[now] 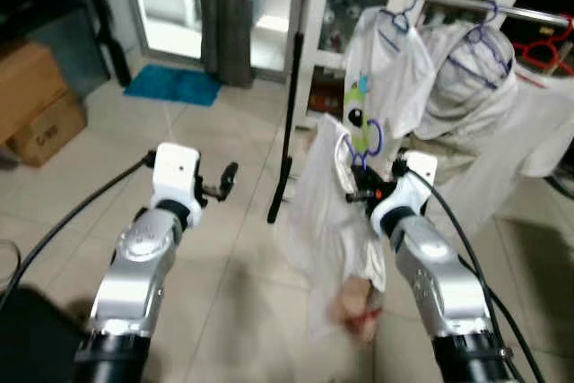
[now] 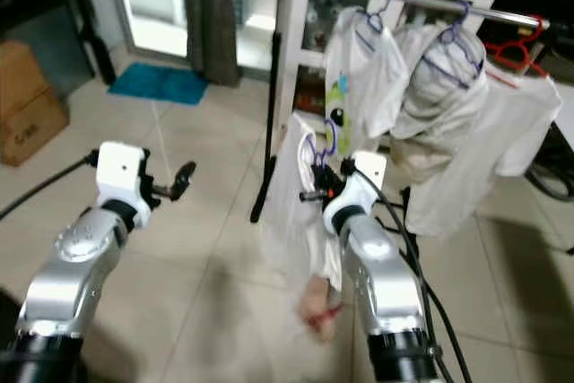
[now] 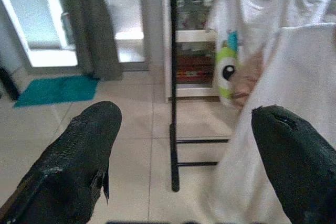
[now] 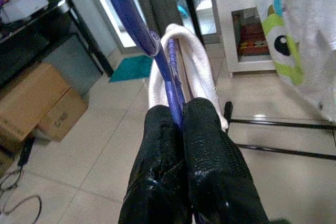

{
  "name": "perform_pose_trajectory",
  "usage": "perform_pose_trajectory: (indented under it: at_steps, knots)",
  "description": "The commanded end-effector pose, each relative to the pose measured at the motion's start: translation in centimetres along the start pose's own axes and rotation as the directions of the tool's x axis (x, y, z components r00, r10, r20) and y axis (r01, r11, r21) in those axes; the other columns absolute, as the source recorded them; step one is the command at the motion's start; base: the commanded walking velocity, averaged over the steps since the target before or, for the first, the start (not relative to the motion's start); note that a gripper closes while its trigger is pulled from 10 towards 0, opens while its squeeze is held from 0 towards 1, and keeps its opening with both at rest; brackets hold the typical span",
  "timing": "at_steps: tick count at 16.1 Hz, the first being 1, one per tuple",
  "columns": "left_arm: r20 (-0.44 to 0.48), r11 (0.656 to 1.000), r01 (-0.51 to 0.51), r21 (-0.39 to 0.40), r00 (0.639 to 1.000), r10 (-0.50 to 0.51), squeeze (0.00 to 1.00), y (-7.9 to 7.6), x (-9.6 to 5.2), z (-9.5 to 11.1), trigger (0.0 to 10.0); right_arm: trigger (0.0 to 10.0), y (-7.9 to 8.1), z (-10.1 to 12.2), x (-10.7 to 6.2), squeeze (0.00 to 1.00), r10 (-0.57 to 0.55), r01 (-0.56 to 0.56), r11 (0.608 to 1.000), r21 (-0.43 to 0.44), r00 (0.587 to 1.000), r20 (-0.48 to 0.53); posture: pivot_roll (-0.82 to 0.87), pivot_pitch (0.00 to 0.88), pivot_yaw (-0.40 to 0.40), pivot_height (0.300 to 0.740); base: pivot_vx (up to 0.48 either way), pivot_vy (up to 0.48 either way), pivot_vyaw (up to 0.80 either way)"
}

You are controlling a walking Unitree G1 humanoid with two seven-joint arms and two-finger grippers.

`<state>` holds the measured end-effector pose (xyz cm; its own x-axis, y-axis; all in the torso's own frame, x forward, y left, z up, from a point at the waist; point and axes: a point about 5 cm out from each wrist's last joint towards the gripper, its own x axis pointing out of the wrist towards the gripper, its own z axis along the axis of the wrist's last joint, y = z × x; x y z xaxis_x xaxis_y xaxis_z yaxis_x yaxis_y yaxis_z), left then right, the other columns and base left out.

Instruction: Hang hanger

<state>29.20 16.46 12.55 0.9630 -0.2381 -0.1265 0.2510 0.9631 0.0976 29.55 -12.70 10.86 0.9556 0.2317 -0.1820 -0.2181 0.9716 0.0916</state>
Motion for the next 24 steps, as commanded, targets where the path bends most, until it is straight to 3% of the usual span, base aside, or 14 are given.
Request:
perform_pose_trajectory:
  at_steps: [1, 4, 7, 12, 14, 24]
  knots:
    - [0.003, 0.999, 0.043, 0.000, 0.999, -0.043, 0.00, -1.0, 0.1, 0.2, 10.0, 10.0, -1.2, 0.7, -0.2, 0.00, -0.042, 0.042, 0.999, -0.004, 0.999, 0.031, -0.05, 0.000, -0.052, 0.740, 0.401, 0.000, 0.00]
    - [0.007, 1.000, 0.020, 0.000, 1.000, -0.020, 0.00, -0.6, 0.5, 0.3, 10.0, 10.0, -1.6, 0.3, -0.4, 0.00, -0.056, 0.056, 0.998, 0.008, 0.998, 0.015, -0.05, 0.000, -0.057, 0.740, 0.401, 0.000, 0.00]
    - [-0.002, 0.998, 0.064, 0.016, 0.998, -0.064, 0.00, -1.3, 0.4, 0.2, 10.0, 10.0, -1.5, 0.7, -0.3, 0.00, -0.045, 0.045, 0.999, 0.011, 0.999, 0.027, -0.05, 0.000, -0.051, 0.740, 0.396, 0.000, 0.00]
    - [0.001, 1.000, 0.031, 0.003, 1.000, -0.031, 0.00, -0.7, 0.5, 0.2, 10.0, 10.0, -1.3, 0.3, -0.3, 0.00, -0.039, 0.039, 0.999, 0.001, 0.999, 0.013, -0.05, 0.000, -0.058, 0.740, 0.397, 0.000, 0.00]
    - [-0.002, 0.997, 0.072, 0.008, 0.997, -0.072, 0.00, -1.5, 0.3, 0.1, 10.0, 10.0, -1.7, 0.6, -0.4, 0.00, -0.053, 0.053, 0.999, -0.001, 0.998, 0.023, -0.05, 0.000, -0.058, 0.740, 0.398, 0.000, 0.00]
    - [0.001, 0.996, 0.086, 0.014, 0.996, -0.086, 0.00, -1.8, 0.6, 0.1, 10.0, 10.0, -3.1, 0.7, -0.6, 0.00, -0.094, 0.094, 0.995, -0.017, 0.995, 0.023, -0.06, 0.000, -0.064, 0.740, 0.396, 0.000, 0.00]
